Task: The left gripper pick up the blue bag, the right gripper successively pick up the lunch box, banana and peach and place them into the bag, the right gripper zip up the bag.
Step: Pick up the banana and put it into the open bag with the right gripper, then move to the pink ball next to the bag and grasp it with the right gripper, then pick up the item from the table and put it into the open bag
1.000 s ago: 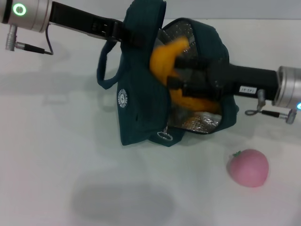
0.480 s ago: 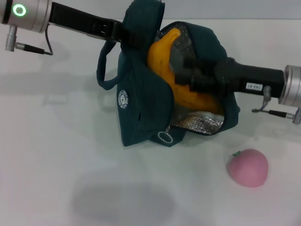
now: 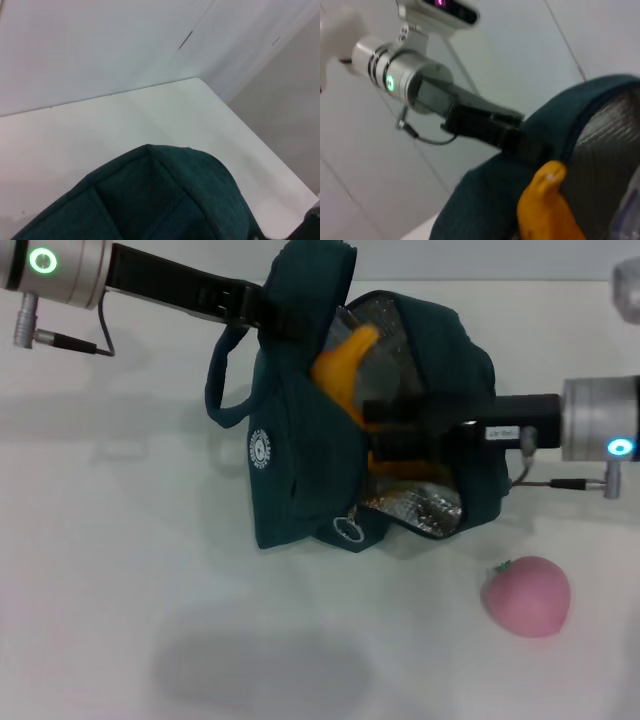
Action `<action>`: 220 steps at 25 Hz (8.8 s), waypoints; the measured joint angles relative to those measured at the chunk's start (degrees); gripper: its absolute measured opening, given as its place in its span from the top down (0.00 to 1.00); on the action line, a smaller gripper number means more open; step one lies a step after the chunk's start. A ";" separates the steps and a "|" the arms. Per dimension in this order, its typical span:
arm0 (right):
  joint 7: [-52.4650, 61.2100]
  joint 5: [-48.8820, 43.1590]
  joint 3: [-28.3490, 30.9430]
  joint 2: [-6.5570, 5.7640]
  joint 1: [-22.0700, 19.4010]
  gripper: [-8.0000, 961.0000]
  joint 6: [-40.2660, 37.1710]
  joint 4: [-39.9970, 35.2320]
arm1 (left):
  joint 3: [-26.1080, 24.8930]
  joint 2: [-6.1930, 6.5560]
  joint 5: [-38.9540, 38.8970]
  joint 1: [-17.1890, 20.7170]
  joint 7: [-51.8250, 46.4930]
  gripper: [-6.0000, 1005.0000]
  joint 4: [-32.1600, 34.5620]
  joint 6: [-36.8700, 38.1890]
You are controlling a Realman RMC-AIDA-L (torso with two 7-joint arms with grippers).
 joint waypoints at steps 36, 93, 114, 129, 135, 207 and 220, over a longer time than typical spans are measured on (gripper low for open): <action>25.68 -39.75 8.37 0.79 -22.71 0.22 -18.79 -61.78 | 0.00 0.51 0.21 2.15 0.01 0.95 -0.54 -2.93; 15.81 -25.25 26.40 -7.27 -8.64 0.88 -30.03 -22.47 | 0.00 0.24 0.25 0.53 0.01 0.95 -0.45 -3.78; 23.90 -45.88 17.65 -0.95 -3.77 0.53 -22.34 -33.70 | 0.02 -0.03 0.28 0.09 -0.23 0.95 -0.45 -4.38; 28.91 -53.76 5.65 0.84 -1.37 0.14 -18.16 -32.46 | 0.00 0.06 0.24 0.05 -0.40 0.95 -0.54 -5.16; 29.02 -53.94 4.35 0.85 -0.71 0.15 -17.95 -30.92 | 0.00 0.08 0.27 0.05 -0.41 0.95 -0.54 -5.25; -9.81 -19.33 10.20 0.89 -3.00 0.88 -2.29 -14.97 | 0.08 -1.07 -0.37 -0.37 -2.01 0.95 -0.04 -3.95; -12.27 -13.11 10.84 1.03 -5.46 0.49 1.71 -18.04 | 0.28 -1.18 -0.37 -0.15 -1.62 0.95 -0.36 -3.95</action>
